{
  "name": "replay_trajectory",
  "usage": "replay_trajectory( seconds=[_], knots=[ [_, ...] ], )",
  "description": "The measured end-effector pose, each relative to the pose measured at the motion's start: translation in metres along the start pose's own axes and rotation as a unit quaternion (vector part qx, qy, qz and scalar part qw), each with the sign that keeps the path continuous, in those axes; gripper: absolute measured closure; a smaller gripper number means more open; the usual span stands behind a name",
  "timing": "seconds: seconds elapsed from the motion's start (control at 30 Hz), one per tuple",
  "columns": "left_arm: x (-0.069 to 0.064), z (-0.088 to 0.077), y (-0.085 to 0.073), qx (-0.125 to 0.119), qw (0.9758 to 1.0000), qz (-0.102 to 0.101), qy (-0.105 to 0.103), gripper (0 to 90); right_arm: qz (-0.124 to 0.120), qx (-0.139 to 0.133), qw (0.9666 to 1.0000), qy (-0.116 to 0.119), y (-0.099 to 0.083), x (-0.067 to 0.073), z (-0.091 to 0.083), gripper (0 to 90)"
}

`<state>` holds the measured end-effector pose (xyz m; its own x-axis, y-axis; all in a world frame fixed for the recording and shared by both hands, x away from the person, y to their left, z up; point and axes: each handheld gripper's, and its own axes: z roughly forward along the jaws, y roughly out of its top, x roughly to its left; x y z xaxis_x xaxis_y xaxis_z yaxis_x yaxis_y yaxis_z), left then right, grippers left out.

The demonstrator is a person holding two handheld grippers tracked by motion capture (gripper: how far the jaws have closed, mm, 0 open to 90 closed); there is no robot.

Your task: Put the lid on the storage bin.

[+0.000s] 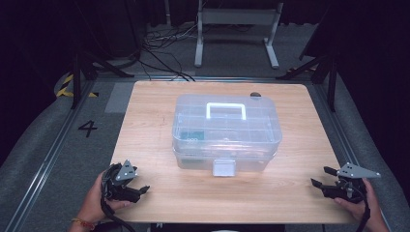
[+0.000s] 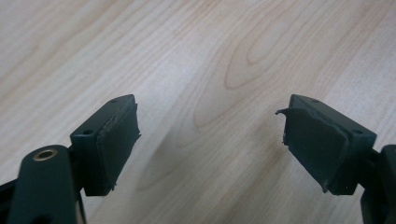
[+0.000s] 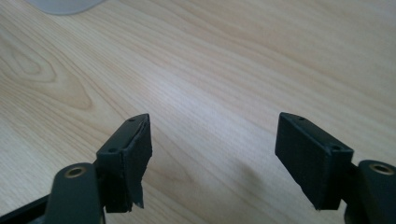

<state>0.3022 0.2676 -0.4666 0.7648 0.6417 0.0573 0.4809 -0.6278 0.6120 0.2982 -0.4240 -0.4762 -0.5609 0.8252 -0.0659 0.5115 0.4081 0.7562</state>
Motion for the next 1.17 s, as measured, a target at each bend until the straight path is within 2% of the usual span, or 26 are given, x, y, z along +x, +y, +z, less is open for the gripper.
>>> replay_trajectory(
  seconds=[0.03,0.07,0.1,0.17,0.23,0.27,0.37,0.53,1.17],
  knots=[
    [0.001,0.004,-0.004,0.001,0.9999,-0.016,-0.006,16.7,0.005,0.004,1.0000,-0.002,-0.003,0.000,0.002,24.8],
    [0.003,0.006,-0.008,-0.007,0.9994,-0.030,-0.016,15.0,0.009,0.009,0.9999,-0.006,-0.006,0.000,0.005,23.3],
    [0.004,0.007,-0.011,-0.020,0.9989,-0.040,-0.016,14.2,0.018,0.007,0.9998,-0.005,-0.008,0.000,0.006,22.1],
    [0.006,0.008,-0.013,-0.033,0.9981,-0.052,-0.003,14.3,0.026,0.004,0.9996,0.000,-0.009,-0.001,0.007,21.6],
    [0.005,0.010,-0.015,-0.046,0.9969,-0.064,0.001,13.7,0.036,0.009,0.9993,0.004,-0.009,-0.002,0.007,21.5],
    [0.005,0.010,-0.015,-0.046,0.9969,-0.064,0.001,13.1,0.044,0.010,0.9990,0.008,-0.009,-0.003,0.008,21.1],
    [0.004,0.011,-0.014,-0.043,0.9970,-0.063,0.011,12.6,0.042,0.010,0.9990,0.008,-0.009,-0.003,0.008,20.9],
    [0.003,0.011,-0.013,-0.044,0.9969,-0.064,0.012,12.0,0.047,0.012,0.9988,0.001,-0.009,-0.002,0.008,18.6],
    [0.003,0.011,-0.013,-0.044,0.9970,-0.063,0.012,11.8,0.047,0.012,0.9988,0.000,-0.009,-0.002,0.008,18.3]
  ],
)
